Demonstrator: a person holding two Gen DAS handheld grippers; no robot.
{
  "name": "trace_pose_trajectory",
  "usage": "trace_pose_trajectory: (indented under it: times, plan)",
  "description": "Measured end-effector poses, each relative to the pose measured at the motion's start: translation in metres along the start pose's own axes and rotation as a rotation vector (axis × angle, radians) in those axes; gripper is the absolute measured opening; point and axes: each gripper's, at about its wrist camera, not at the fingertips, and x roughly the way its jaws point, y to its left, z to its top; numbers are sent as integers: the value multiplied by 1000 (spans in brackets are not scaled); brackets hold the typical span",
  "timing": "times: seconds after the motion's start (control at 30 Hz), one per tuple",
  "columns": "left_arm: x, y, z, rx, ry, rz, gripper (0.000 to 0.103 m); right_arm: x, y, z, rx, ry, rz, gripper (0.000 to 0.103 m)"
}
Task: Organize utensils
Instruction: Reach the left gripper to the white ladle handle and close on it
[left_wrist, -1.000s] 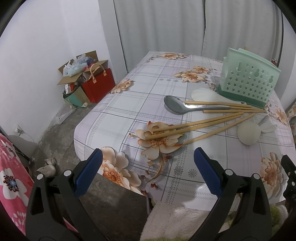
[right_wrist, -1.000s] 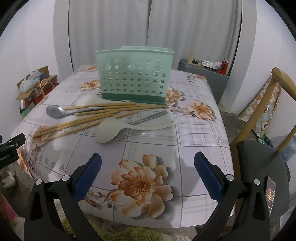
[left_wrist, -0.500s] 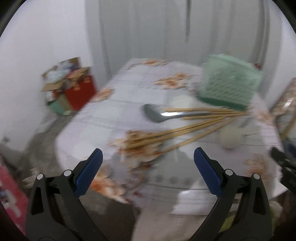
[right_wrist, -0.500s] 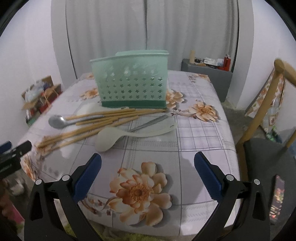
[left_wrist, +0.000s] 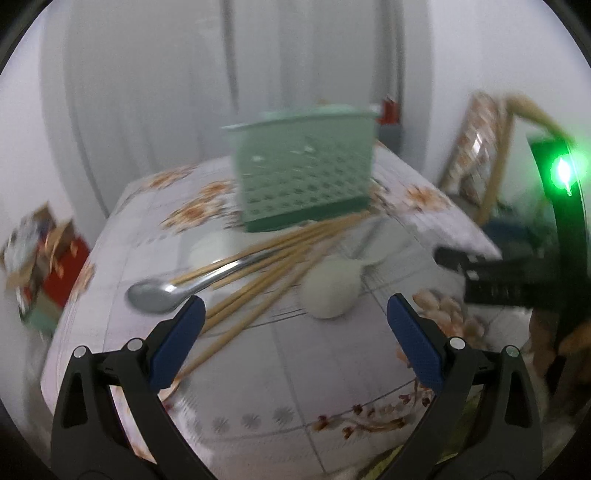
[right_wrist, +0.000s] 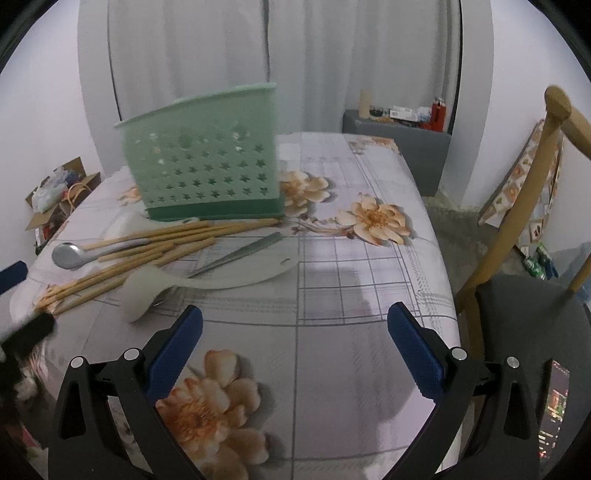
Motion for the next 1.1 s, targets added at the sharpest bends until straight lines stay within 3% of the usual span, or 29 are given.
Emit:
trace_pose_trajectory:
  times: [0.07, 0.13, 0.2, 0.3, 0.43, 0.63, 0.83, 1.1]
  plan:
    - [13, -16, -1, 94, 18, 21, 92, 7, -4, 1, 19, 18, 6, 98]
    - [27, -29, -3, 180, 45, 37, 74, 15, -9, 1, 37, 38, 11, 98]
    - [42, -35, -5, 228, 84, 46, 67, 19, -10, -1, 47, 53, 10, 98]
    - [60, -35, -8, 240, 143, 44, 49, 27, -13, -2, 65, 76, 15, 98]
    - [66, -24, -5, 180, 168, 23, 23, 30, -16, -4, 80, 90, 18, 98]
    - [65, 0, 6, 67, 129, 11, 11, 35, -19, -4, 101, 105, 27, 98]
    - [76, 23, 18, -89, 108, -25, 7, 37, -17, -3, 97, 106, 31, 98]
    - [96, 26, 13, -133, 154, -79, 7, 40, -15, -2, 88, 111, 22, 98]
